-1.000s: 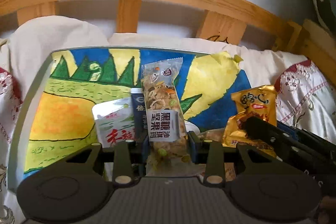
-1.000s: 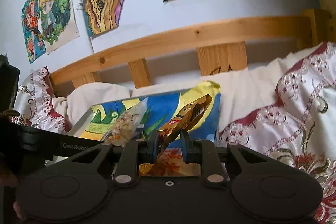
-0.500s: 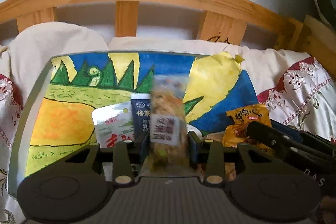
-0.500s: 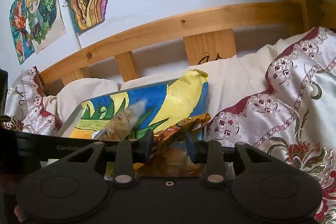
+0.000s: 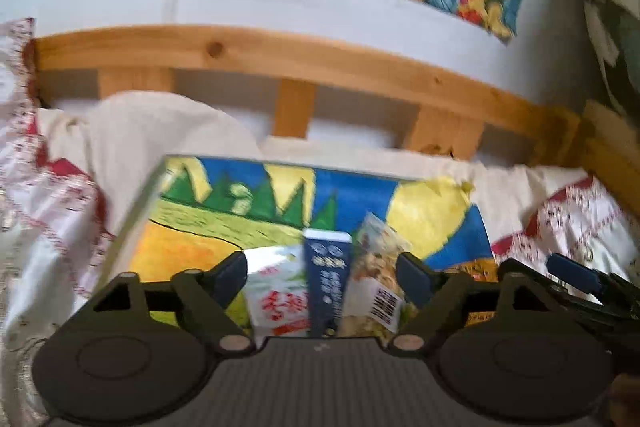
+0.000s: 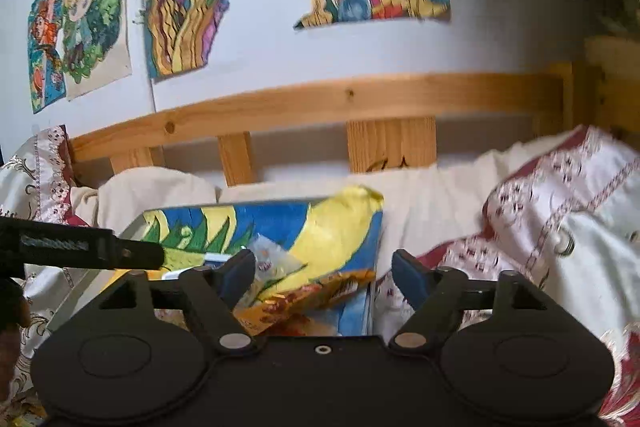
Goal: Organize snacks
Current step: 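Carry the nut bar into the tray with the left tool while the right tool carries the yellow bag, then release both snacks in the tray and withdraw both tools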
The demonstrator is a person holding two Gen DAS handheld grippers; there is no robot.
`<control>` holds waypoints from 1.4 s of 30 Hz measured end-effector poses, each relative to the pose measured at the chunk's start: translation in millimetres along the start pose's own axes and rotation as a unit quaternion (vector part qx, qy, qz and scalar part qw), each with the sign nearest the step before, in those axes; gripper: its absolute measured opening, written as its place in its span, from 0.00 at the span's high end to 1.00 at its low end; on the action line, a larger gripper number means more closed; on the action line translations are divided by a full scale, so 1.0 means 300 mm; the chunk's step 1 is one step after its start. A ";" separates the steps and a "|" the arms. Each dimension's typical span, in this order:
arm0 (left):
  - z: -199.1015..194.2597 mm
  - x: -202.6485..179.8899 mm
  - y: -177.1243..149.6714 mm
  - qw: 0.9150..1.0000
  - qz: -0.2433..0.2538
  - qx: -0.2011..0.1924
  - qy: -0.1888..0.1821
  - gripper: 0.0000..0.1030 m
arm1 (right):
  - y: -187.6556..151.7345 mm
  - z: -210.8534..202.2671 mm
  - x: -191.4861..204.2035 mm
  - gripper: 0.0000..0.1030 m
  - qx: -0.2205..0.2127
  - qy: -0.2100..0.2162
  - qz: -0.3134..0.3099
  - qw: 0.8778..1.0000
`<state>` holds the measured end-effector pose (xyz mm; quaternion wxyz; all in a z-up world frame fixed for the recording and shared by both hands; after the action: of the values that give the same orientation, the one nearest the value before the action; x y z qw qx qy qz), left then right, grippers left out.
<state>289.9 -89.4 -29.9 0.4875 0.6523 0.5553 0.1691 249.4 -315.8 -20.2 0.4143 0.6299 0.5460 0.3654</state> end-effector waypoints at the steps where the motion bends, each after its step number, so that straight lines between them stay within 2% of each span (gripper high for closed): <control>1: -0.022 0.004 0.001 1.000 -0.002 -0.007 0.003 0.11 | 0.006 -0.012 0.003 0.19 -0.006 0.000 -0.001 1.000; 4: -0.094 0.020 0.002 0.999 -0.004 -0.030 0.015 0.04 | 0.024 -0.055 0.014 0.12 -0.024 0.001 -0.004 1.000; 10: -0.235 0.031 -0.019 0.998 0.000 -0.058 0.030 0.01 | 0.041 -0.170 0.042 0.01 -0.059 0.013 -0.015 0.998; 19: -0.409 0.047 -0.083 0.997 0.007 -0.065 0.041 0.01 | 0.029 -0.324 0.085 0.01 -0.079 0.038 -0.018 0.996; 28: -0.550 0.088 -0.171 0.996 -0.012 -0.061 0.060 0.01 | -0.028 -0.432 0.134 0.01 -0.074 0.053 -0.031 0.995; 35: -0.656 0.086 -0.274 0.990 0.005 -0.078 0.119 0.01 | -0.087 -0.491 0.165 0.01 -0.045 0.075 -0.051 0.995; 42: -0.694 0.074 -0.337 0.991 0.022 -0.057 0.119 0.01 | -0.152 -0.554 0.199 0.01 -0.020 0.101 -0.076 0.992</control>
<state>82.0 14.3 -22.9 0.4506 0.6108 0.5839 0.2880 88.4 -233.6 3.1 0.3962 0.5383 0.6240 0.4048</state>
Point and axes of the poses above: each gripper's, at about its wrist camera, not at the fingertips, and z roughly the way its jaws point, x to its left, y to its top, the point moved 2 cm from there along z, roughly the way its jaws point, and after that the axes turned 15 degrees about -y, right-handed, at the moved point
